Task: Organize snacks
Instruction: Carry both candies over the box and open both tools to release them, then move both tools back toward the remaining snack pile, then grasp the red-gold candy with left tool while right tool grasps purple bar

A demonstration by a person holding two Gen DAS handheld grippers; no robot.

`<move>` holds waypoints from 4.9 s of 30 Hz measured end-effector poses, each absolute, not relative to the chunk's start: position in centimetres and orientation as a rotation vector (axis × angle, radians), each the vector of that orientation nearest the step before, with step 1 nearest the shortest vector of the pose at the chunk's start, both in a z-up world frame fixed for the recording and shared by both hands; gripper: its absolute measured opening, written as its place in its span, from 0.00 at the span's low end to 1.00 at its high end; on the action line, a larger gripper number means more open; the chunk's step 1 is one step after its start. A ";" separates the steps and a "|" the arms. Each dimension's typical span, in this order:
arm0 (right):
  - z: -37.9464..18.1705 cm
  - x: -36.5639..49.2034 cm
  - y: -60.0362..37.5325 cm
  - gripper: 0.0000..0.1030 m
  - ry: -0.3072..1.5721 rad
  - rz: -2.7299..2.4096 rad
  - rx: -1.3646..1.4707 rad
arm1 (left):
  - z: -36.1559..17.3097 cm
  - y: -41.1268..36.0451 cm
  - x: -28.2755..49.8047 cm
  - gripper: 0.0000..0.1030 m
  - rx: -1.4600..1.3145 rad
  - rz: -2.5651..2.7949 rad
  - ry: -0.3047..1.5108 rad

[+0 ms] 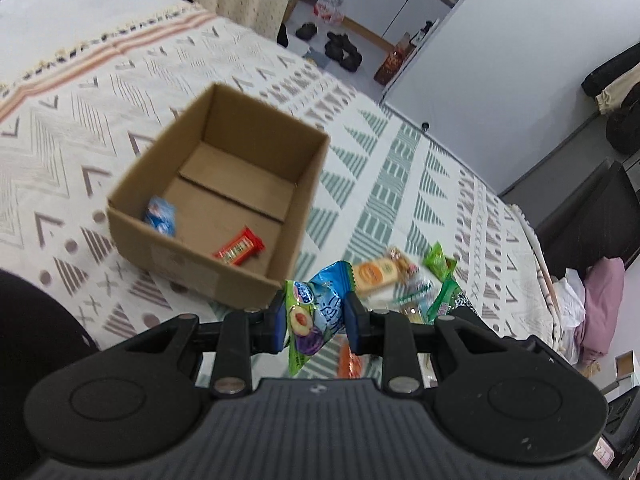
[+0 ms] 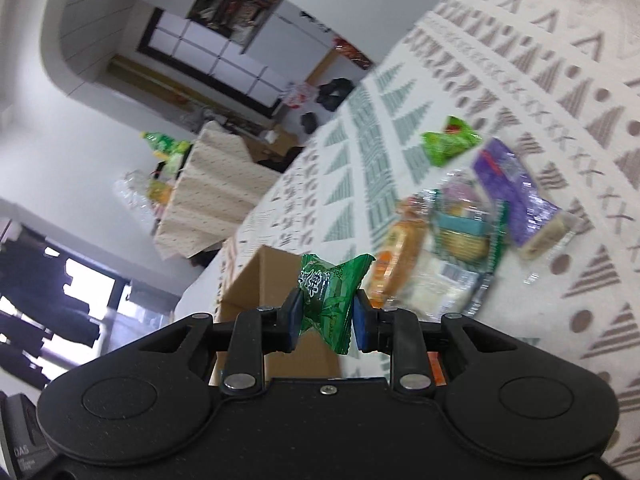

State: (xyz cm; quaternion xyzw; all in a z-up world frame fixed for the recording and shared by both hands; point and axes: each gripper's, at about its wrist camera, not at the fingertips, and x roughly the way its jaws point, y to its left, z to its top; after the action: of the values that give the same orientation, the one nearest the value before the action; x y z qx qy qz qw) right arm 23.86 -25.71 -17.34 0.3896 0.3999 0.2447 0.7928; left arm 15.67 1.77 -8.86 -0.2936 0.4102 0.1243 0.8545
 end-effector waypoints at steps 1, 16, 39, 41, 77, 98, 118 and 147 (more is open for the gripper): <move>-17.1 23.9 -25.4 0.25 0.853 0.543 0.830 | -8.5 2.1 15.6 0.27 -0.611 0.265 0.855; -15.6 24.6 -19.3 0.25 0.823 0.724 0.738 | -7.0 7.7 15.6 0.27 -0.625 0.341 0.797; -15.9 26.1 -11.6 0.25 0.863 0.790 0.536 | -12.3 12.5 19.8 0.27 -0.679 0.389 0.876; -16.1 26.1 -11.1 0.26 0.864 0.794 0.519 | -12.8 12.7 20.1 0.27 -0.685 0.390 0.883; -11.9 22.6 -16.1 0.74 0.820 0.657 0.364 | -9.7 9.1 17.3 0.95 -0.549 0.399 0.912; -11.2 20.0 -26.6 1.00 0.794 0.512 0.396 | -8.2 1.4 16.0 1.00 -0.508 0.238 0.925; -11.9 20.2 -31.3 1.00 0.764 0.343 0.403 | -9.3 -3.9 17.0 1.00 -0.462 0.202 0.938; -18.0 27.5 -32.7 0.42 1.014 0.294 0.413 | -18.9 -7.1 22.1 0.38 -0.539 0.245 1.097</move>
State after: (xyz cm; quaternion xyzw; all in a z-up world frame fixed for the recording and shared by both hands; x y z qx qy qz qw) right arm 27.51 -32.71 -18.00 0.1958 0.4801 0.1392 0.8437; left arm 22.10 -7.08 -18.90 -0.2522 0.5138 0.1147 0.8120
